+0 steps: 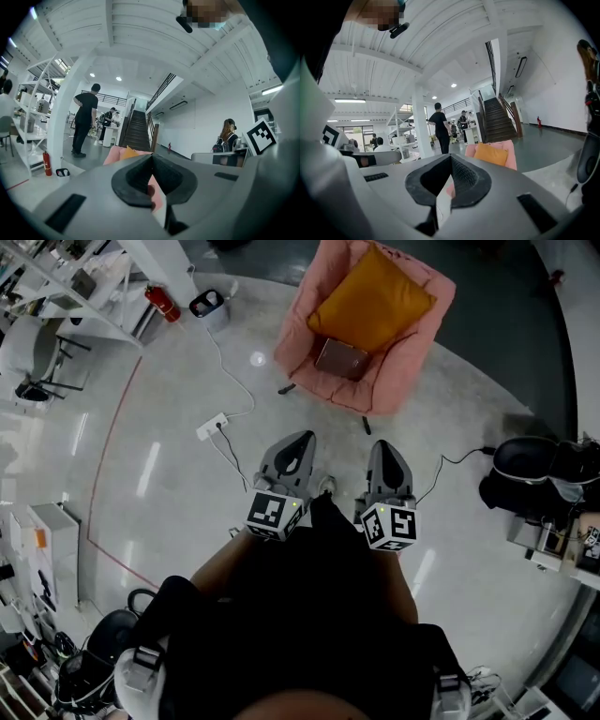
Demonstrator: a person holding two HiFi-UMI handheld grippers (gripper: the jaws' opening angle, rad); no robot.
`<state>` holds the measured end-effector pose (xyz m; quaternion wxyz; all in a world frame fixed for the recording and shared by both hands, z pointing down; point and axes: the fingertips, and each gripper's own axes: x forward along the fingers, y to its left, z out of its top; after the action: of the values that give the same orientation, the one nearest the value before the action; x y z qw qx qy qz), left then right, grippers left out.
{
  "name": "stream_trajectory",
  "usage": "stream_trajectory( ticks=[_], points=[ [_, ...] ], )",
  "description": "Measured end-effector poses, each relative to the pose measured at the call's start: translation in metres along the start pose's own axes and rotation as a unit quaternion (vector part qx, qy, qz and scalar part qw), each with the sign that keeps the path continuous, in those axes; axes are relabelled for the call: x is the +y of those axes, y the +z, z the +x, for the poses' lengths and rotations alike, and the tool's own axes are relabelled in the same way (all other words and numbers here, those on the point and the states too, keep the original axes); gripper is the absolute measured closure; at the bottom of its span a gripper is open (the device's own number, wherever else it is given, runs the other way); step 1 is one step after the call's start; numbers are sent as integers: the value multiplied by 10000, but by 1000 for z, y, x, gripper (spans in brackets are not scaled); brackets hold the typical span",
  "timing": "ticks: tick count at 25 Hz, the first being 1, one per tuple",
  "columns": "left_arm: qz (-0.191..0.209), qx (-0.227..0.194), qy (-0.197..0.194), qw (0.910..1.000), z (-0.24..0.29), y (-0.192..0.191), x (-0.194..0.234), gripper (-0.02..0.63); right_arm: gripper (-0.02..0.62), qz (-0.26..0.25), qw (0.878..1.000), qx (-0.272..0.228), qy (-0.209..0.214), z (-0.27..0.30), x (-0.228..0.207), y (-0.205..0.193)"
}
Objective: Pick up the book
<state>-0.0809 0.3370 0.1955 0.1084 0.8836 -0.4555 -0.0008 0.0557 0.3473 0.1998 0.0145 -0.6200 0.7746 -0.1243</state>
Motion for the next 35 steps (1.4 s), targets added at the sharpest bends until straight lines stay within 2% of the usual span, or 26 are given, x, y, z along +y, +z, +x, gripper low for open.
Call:
stream_trajectory(
  ticks=[13,18,23,30,35],
  points=[
    [37,124,64,9999,113,1,-6,598,594,96,9994,277,187,70,-72,8],
    [69,178,208,9996,148,1,-9,598,594,62,9989,393,265,91,-99,8],
    [1,207,447,9988,163,6,-7,598,594,-29,9978,444,481,106,-111,12],
    [77,256,530,9982,168,4,-7,598,594,92,9973,444,578,117,-114,15],
    [111,292,441,9985,171,2,-3,598,594,98,9977,427,525,123,-113,13]
  ],
)
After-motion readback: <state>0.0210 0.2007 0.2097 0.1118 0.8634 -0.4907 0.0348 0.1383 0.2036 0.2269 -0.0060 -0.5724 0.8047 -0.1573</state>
